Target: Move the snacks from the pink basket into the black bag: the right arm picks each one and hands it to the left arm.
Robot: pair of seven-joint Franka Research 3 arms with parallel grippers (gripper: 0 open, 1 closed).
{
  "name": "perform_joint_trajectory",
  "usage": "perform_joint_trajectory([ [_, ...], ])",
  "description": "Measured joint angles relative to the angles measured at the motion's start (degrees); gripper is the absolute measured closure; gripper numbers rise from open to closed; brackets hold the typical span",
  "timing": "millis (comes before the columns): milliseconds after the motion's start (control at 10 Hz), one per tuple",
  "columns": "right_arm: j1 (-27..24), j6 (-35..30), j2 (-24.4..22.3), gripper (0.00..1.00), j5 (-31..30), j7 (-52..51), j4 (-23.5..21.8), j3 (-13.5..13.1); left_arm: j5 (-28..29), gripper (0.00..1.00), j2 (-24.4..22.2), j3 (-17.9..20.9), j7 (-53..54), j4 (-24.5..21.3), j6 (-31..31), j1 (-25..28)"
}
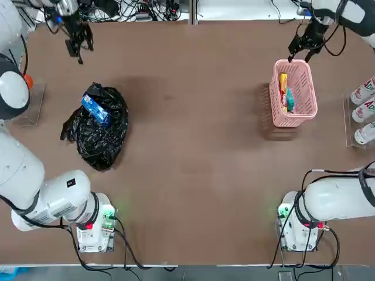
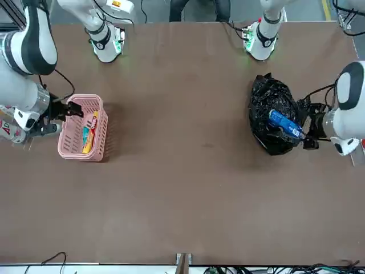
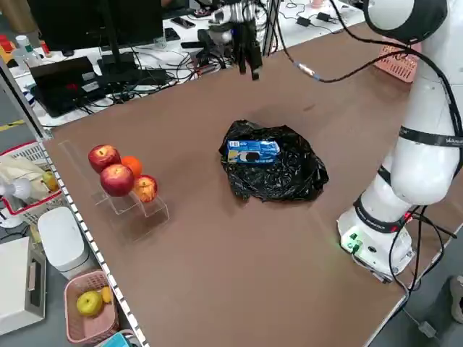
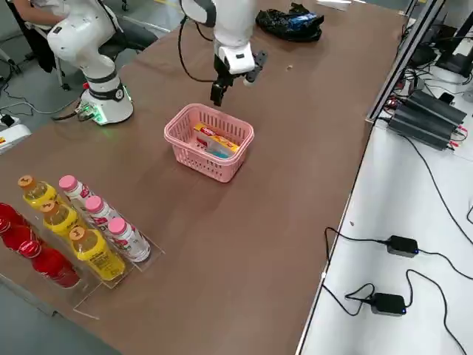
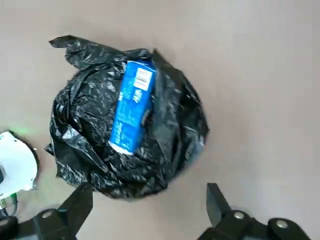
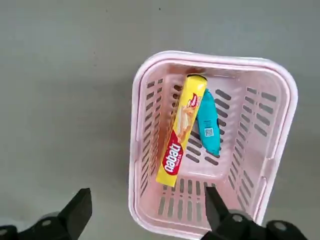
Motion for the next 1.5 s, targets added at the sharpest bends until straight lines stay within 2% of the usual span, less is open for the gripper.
perform_joint_trajectory([
  [300, -0.4, 7.1, -2.0, 0.00, 0.0, 1.5, -7.0, 0.0, 0.0, 0.00, -1.4, -2.1, 7.8, 3.2, -1.8, 0.0],
  [600, -1.8, 11.5, -2.5, 0.00, 0.0, 4.6, -12.0, 0.0, 0.0, 0.00, -3.6, -2.1, 23.9, 7.6, -5.1, 1.0],
  [900, -1.8, 15.2, -2.8, 0.00, 0.0, 7.1, -15.2, 0.1, -2.0, 0.00, -4.9, -1.6, 41.0, 11.5, -7.8, -0.4],
  [1000, -2.0, 16.2, -2.8, 0.00, 0.0, 7.3, -16.0, 0.1, -2.5, 0.00, -5.8, 1.4, 47.9, 11.9, -8.1, -3.1],
  [1300, -2.5, 20.6, -2.8, 0.00, 0.0, 7.5, -19.5, 0.1, -6.0, 0.00, -8.8, 23.3, 63.9, 12.2, -8.3, -21.8],
  [1400, -2.6, 22.5, -2.8, 0.00, 0.0, 7.6, -20.9, 0.1, -6.0, 0.00, -9.6, 27.7, 68.1, 12.2, -8.6, -27.0],
  [1500, -2.6, 23.7, -2.8, 0.00, 0.0, 7.7, -21.7, 0.1, -6.0, 0.00, -10.4, 28.6, 70.1, 12.2, -9.0, -29.2],
])
